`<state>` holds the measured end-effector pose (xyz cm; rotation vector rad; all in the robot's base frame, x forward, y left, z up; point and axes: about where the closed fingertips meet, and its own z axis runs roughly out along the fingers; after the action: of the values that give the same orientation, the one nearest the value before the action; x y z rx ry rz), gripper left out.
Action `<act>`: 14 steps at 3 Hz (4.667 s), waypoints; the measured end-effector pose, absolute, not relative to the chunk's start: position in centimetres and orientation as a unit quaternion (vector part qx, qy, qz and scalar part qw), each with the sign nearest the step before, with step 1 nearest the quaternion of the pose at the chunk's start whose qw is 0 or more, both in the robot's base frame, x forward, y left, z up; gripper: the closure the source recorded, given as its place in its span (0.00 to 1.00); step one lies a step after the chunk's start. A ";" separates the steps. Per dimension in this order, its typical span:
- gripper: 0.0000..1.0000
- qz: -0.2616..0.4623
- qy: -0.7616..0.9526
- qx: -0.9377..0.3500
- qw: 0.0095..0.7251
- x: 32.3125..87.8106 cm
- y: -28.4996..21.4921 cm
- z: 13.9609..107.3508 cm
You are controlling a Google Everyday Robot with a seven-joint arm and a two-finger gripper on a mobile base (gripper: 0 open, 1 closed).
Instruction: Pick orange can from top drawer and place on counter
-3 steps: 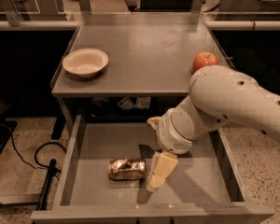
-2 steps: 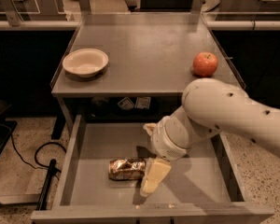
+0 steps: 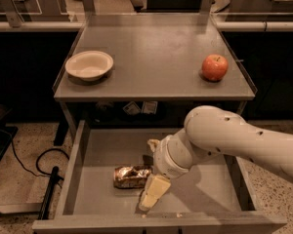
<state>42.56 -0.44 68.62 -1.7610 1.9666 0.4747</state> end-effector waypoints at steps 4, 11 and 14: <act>0.00 0.207 0.714 -0.630 0.225 45.0 1.0 63.5; 1.00 0.215 0.720 -0.622 0.220 45.1 0.9 62.5; 1.00 0.162 0.775 -0.550 0.267 46.0 -3.2 71.3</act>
Offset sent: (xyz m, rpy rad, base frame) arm 0.0221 0.0111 -0.0425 0.0576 0.0371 0.0053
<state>45.98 -3.20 71.31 -1.4842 2.0917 0.4367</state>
